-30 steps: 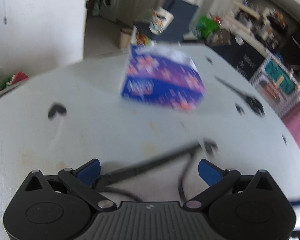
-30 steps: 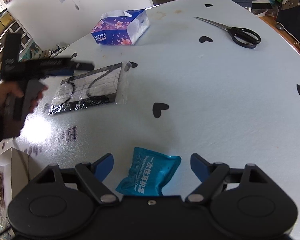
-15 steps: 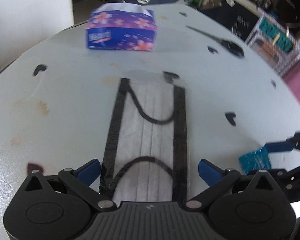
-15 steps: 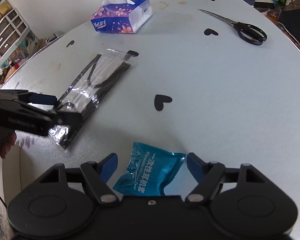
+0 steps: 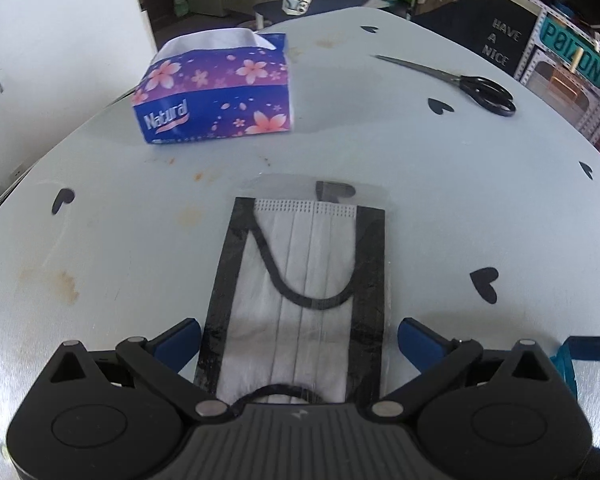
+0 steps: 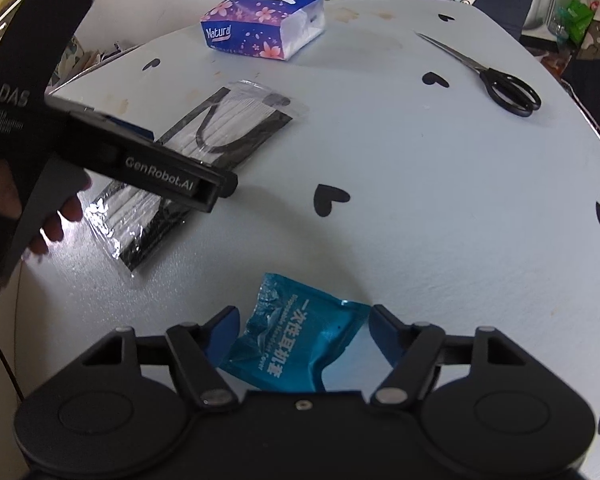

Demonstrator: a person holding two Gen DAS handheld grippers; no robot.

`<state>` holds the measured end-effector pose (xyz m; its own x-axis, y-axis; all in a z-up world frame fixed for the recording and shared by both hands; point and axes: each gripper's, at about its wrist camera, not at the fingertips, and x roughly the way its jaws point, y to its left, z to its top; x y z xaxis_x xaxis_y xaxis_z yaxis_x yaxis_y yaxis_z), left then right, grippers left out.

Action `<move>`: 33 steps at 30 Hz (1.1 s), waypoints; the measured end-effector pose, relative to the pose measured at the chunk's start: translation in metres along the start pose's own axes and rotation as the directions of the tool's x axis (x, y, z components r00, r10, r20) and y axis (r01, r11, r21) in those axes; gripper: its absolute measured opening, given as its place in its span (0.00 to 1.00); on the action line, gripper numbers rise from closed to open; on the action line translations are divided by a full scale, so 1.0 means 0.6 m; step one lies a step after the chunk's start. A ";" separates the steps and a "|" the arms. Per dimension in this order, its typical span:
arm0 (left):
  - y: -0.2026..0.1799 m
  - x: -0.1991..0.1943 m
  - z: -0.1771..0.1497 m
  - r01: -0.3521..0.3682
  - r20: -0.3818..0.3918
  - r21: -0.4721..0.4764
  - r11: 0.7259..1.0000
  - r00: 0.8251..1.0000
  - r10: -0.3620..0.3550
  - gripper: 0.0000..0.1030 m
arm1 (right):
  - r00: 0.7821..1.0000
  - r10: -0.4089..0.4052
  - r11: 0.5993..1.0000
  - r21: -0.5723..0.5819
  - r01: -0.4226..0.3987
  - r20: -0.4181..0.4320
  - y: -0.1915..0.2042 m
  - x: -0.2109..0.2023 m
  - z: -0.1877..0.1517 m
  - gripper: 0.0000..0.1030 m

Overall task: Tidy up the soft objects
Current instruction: 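Grasp the blue packet with right tool while left tool grasps the bagged mask, then lift the bagged mask and blue packet and carry them over the tray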

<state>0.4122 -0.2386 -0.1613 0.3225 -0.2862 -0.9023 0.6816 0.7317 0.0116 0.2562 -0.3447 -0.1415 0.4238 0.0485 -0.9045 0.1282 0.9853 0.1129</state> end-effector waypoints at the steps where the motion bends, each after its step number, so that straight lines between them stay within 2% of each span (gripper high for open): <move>1: -0.001 -0.001 -0.001 0.009 -0.004 0.016 1.000 1.000 -0.009 1.00 | 1.000 -0.006 1.000 -0.006 0.006 0.004 0.001 -0.001 -0.002 0.66; 4: -0.003 -0.003 -0.005 0.036 -0.024 0.064 0.997 0.999 -0.034 1.00 | 1.000 -0.016 1.000 -0.017 0.016 0.016 -0.001 -0.006 -0.008 0.59; 8: -0.003 -0.008 -0.014 0.037 -0.005 0.062 0.997 0.999 -0.037 0.98 | 1.000 -0.003 1.000 -0.009 0.003 0.030 -0.009 -0.010 -0.010 0.53; 11: -0.003 -0.015 -0.018 0.029 0.015 0.042 0.999 0.999 -0.029 0.89 | 0.999 0.011 1.000 0.005 -0.011 0.032 -0.013 -0.012 -0.012 0.50; 16: 0.005 -0.030 -0.025 0.000 0.057 -0.028 1.000 0.998 0.002 0.63 | 0.999 0.028 0.999 0.015 -0.028 0.032 -0.014 -0.018 -0.026 0.50; 19: 0.007 -0.038 -0.035 -0.012 0.075 -0.066 0.998 0.997 0.017 0.54 | 0.999 0.040 0.999 0.030 -0.041 0.030 -0.016 -0.023 -0.033 0.49; 22: 0.008 -0.048 -0.043 0.017 0.079 -0.115 0.993 0.997 -0.008 0.54 | 0.998 0.045 0.998 0.034 -0.046 0.044 -0.019 -0.033 -0.038 0.49; 28: -0.012 -0.085 -0.061 0.041 0.124 -0.154 0.987 0.992 -0.021 0.54 | 0.996 0.052 0.998 0.029 -0.054 0.079 -0.026 -0.054 -0.041 0.49; 33: -0.029 -0.100 -0.080 0.026 0.133 -0.182 0.983 0.991 -0.002 0.54 | 0.994 0.065 0.997 0.025 -0.067 0.086 -0.032 -0.063 -0.048 0.49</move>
<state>0.3493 -0.2046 -0.1281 0.4057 -0.3669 -0.8371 0.5588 0.8243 -0.0904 0.2121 -0.3609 -0.1215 0.5068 0.0978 -0.8565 0.1219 0.9754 0.1835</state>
